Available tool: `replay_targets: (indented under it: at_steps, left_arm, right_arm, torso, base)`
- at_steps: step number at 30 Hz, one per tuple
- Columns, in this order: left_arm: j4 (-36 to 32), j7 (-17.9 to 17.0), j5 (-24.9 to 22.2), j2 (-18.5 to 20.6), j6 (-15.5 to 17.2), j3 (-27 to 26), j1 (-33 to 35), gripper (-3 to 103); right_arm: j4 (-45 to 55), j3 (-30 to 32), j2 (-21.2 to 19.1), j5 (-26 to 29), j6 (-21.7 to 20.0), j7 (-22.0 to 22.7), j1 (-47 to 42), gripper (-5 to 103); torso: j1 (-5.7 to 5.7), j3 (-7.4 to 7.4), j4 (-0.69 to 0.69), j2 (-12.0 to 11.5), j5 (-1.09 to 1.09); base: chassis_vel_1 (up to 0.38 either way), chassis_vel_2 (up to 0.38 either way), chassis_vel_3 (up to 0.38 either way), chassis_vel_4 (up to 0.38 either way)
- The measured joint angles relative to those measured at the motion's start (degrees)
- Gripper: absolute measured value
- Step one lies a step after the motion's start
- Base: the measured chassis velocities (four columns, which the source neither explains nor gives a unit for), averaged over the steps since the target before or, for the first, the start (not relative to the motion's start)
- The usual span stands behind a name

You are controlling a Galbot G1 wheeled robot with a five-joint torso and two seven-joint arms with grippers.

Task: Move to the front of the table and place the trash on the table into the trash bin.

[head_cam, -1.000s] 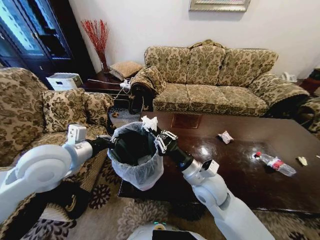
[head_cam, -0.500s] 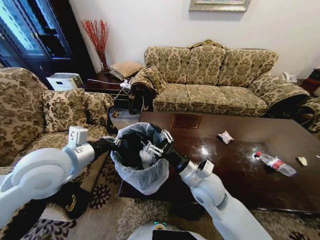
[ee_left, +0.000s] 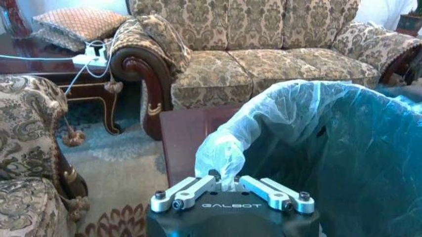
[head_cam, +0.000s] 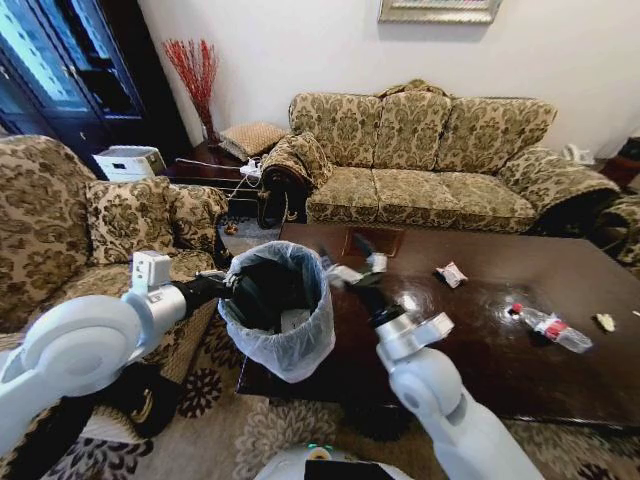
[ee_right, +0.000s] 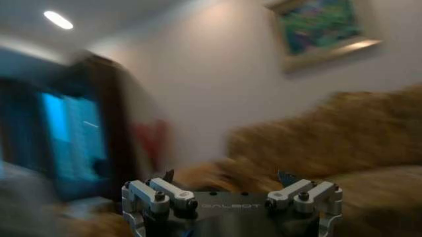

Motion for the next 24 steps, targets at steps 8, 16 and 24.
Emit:
replay_targets:
  at_steps: [8, 16, 24]
  left_arm:
    - [0.1, 0.1, 0.6, -1.2, 0.0, 0.1, 0.1, 1]
    - [0.4, 0.8, 1.6, -2.4, 0.0, 0.1, 0.1, 1]
    - [-0.2, 0.8, 2.0, -4.1, 0.0, 0.3, 1.2, 1]
  right_arm:
    - [-16.0, 7.6, 0.8, 2.2, 1.1, -1.3, 2.9, 100]
    - [-28.1, 9.7, 1.1, 2.1, 4.0, -5.2, 5.6, 100]
    - [-37.6, 9.2, 1.4, 1.2, 6.0, -6.3, 9.9, 100]
  torso:
    - [0.0, 0.0, 0.0, 0.0, 0.0]
    - [0.0, 0.0, 0.01, 0.0, -0.02]
    - [0.01, 0.01, -0.01, 0.0, -0.04]
  base:
    - [0.0, 0.0, 0.0, 0.0]
    - [-0.091, -0.089, 0.108, 0.098]
    - [-0.231, -0.243, 0.239, 0.241]
